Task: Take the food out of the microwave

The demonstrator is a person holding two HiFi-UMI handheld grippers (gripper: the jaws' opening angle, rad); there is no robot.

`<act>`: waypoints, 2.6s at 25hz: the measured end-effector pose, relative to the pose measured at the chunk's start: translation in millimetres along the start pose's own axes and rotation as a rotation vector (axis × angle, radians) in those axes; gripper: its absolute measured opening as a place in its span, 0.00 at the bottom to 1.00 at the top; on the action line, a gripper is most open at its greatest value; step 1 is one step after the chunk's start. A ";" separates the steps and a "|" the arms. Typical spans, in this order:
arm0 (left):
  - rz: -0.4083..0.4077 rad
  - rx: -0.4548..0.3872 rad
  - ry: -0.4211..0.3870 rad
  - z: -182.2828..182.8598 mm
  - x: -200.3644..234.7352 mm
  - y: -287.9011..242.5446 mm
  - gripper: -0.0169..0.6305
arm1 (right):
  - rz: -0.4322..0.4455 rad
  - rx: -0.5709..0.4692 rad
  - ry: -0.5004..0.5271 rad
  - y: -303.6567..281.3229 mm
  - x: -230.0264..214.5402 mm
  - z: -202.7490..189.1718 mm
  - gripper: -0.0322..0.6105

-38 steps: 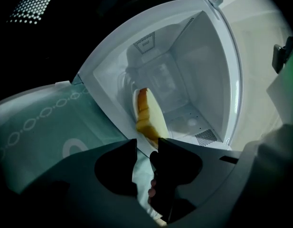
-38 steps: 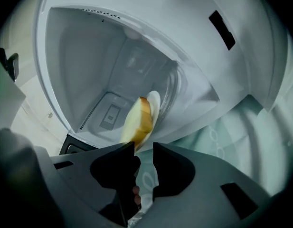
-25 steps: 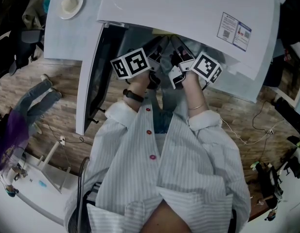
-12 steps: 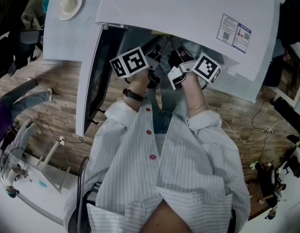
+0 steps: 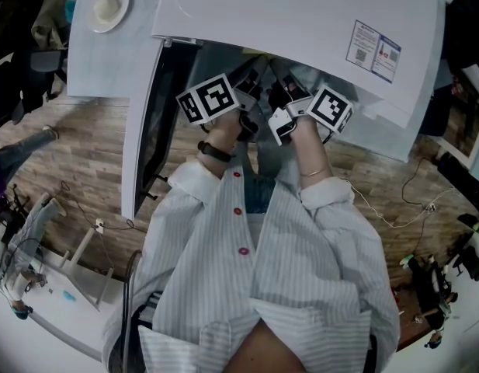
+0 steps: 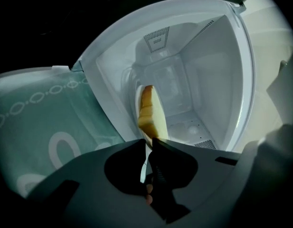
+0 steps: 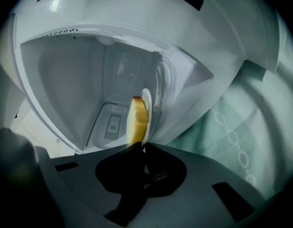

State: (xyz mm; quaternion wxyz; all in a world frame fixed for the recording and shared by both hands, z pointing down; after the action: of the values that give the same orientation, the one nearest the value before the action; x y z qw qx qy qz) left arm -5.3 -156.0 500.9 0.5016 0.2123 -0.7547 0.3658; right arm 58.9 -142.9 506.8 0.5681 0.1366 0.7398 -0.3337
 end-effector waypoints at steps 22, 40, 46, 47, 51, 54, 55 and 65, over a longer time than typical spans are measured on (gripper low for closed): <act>-0.014 -0.007 0.066 0.4 3.9 6.4 0.09 | 0.006 -0.030 -0.050 -6.8 -0.8 0.1 0.12; -0.023 0.023 0.062 -12.0 2.1 13.7 0.09 | -0.027 -0.065 -0.073 11.7 -5.8 -7.5 0.11; -0.018 0.049 0.055 -11.0 18.9 -2.5 0.09 | -0.038 -0.081 -0.084 0.0 -24.0 -1.9 0.11; -0.017 0.053 0.053 -11.3 21.3 -4.5 0.09 | -0.033 -0.084 -0.085 -1.7 -26.3 -1.3 0.11; -0.018 0.059 0.035 -12.8 23.8 -3.9 0.09 | -0.025 -0.091 -0.078 -1.8 -28.6 -3.0 0.11; -0.016 0.053 0.014 -12.3 23.1 -2.6 0.09 | -0.025 -0.089 -0.075 -1.5 -28.4 -4.3 0.11; -0.013 0.049 0.007 -13.0 23.1 -2.3 0.09 | -0.024 -0.085 -0.075 -1.0 -28.9 -4.7 0.11; 0.007 -0.021 -0.005 -10.6 22.4 2.2 0.09 | -0.004 -0.014 -0.041 -5.6 -27.5 -4.5 0.11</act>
State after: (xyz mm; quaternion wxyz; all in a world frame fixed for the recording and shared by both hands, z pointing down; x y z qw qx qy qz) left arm -9.5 -145.4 523.0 0.5008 0.2054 -0.7603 0.3590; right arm 61.0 -139.3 534.9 0.5835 0.1243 0.7305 -0.3322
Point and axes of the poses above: the fingertips, and each gripper's own axes: y backward along the fingers, x to its left, z out of its top, the point moved 2 cm from there along y, backward along the fingers, and after that the axes turned 2 degrees about -x, right-handed, at the moved point
